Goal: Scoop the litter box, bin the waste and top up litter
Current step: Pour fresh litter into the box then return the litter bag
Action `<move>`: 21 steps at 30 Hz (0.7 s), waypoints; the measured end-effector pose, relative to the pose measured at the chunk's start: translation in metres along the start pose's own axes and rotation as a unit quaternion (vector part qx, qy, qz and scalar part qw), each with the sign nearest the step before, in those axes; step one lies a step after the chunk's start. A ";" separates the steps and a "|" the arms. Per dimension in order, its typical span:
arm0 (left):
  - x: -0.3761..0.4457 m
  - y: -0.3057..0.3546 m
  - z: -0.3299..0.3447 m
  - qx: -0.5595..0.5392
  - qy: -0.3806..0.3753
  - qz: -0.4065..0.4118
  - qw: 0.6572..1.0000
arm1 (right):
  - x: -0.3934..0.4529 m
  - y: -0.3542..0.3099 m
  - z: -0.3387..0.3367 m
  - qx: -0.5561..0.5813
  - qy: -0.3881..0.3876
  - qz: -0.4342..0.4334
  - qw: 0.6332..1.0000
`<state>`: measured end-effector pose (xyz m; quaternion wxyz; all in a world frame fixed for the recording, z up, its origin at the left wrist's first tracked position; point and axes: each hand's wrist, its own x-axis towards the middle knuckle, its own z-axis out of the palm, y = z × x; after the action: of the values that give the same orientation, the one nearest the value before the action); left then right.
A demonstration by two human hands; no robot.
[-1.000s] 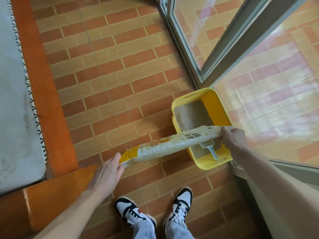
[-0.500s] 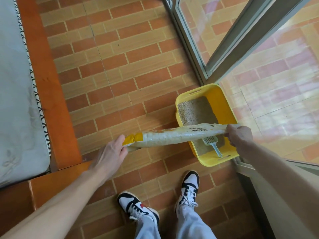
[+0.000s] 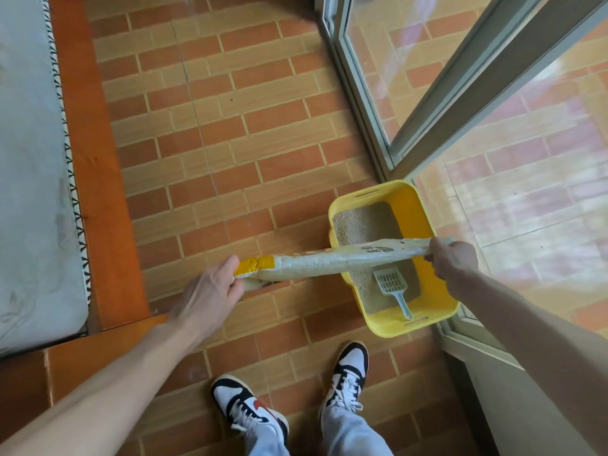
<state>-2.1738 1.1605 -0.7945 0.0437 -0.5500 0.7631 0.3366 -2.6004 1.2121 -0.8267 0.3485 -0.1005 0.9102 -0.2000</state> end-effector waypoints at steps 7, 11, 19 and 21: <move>0.007 -0.003 -0.004 0.005 0.019 -0.007 1.000 | 0.006 -0.023 0.005 0.005 0.001 -0.045 0.999; 0.010 -0.007 -0.003 0.008 0.020 -0.006 1.000 | 0.008 -0.029 0.007 -0.014 0.000 -0.051 0.999; 0.011 -0.008 0.002 0.012 0.014 -0.006 1.000 | 0.007 -0.028 0.004 -0.028 0.000 -0.051 0.998; 0.010 -0.008 0.001 0.011 0.011 -0.001 1.000 | 0.006 -0.025 0.002 -0.027 0.007 -0.050 0.998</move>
<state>-2.1715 1.1516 -0.8035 0.0418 -0.5542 0.7663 0.3223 -2.6020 1.1873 -0.8209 0.3286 -0.1542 0.9115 -0.1934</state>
